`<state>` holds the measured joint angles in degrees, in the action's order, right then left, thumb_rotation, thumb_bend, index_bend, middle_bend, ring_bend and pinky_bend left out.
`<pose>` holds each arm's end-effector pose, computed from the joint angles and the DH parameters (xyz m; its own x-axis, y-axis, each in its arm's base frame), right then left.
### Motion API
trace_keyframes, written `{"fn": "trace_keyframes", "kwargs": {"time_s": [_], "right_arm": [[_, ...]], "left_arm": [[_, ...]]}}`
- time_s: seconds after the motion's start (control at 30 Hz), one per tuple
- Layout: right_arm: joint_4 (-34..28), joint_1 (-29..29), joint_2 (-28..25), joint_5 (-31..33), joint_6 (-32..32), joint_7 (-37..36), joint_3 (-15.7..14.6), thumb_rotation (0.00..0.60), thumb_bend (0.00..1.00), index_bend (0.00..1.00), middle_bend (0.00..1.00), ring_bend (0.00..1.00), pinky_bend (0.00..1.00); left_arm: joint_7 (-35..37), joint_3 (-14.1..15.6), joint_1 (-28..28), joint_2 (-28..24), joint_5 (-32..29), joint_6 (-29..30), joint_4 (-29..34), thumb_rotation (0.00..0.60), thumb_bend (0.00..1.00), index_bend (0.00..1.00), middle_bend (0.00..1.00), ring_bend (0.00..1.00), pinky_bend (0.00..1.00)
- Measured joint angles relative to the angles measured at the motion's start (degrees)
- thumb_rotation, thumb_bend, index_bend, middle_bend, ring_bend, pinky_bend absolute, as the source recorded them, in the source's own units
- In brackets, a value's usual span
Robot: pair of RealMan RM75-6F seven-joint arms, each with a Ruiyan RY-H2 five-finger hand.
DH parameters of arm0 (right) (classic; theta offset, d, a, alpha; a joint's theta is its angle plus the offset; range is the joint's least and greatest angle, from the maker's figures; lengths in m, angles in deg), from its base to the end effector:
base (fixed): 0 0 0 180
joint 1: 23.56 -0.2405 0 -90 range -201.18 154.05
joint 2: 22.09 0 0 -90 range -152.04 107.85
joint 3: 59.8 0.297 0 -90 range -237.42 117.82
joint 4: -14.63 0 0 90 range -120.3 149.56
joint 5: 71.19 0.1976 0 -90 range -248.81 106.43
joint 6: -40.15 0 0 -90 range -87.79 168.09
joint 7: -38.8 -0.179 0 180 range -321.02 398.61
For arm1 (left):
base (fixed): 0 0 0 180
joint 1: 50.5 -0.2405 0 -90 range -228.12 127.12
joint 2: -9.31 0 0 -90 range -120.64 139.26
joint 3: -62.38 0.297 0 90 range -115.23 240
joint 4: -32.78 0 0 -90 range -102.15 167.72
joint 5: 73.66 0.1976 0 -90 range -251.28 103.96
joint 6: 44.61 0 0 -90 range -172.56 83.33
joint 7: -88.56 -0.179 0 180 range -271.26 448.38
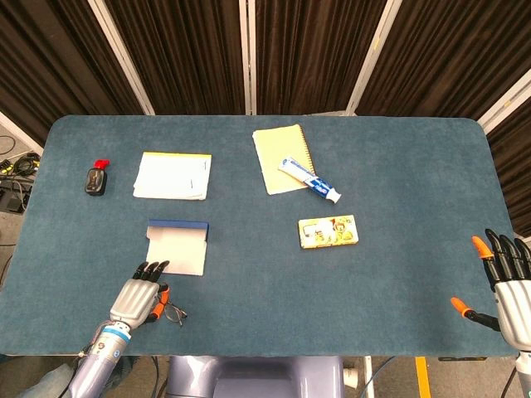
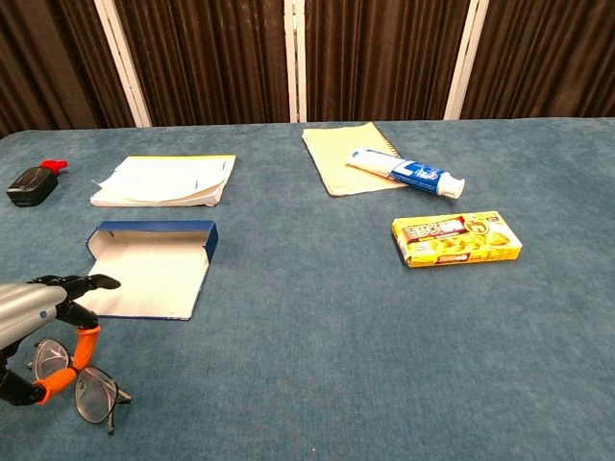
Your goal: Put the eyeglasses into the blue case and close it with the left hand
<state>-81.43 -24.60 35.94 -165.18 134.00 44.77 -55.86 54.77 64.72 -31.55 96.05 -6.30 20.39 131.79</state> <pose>-0.3116 -0.1960 0.2361 0.5162 0.1516 0.8430 -0.8440 -0.0775 0.5307 -0.2688 0.2384 -0.0266 0.4685 0.4424 0.7647 0.8831 -0.2101 -0.4195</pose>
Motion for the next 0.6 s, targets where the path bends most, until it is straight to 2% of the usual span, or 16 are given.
{"fn": "trace_keyframes", "kwargs": {"time_s": [0.13,0.3,0.6], "right_arm": [[-0.01,0.01,0.04,-0.07,0.03,0.09,-0.04,0.600,0.00,0.00,0.00,0.00,0.00],[-0.04,0.05,0.07,-0.14,0.18,0.26,-0.04,0.600,0.00,0.00,0.00,0.00,0.00],[0.03,-0.27,0.33,0.85,-0.63,0.81,0.24,0.600,0.00,0.00,0.00,0.00,0.00]], "left_arm": [[0.58,-0.15,0.11,-0.27,0.05,0.19,0.21,0.600,0.52,0.60,0.00,0.00,0.00],[1.75,-2.18,1.02,-1.57,-0.06,0.44,1.57,0.600,0.52,0.60,0.00,0.00,0.00],[2.45,-9.99,6.16,-2.09,-4.52,-1.33,0.81,0.600,0.52,0.61,0.00,0.00,0.00]]}}
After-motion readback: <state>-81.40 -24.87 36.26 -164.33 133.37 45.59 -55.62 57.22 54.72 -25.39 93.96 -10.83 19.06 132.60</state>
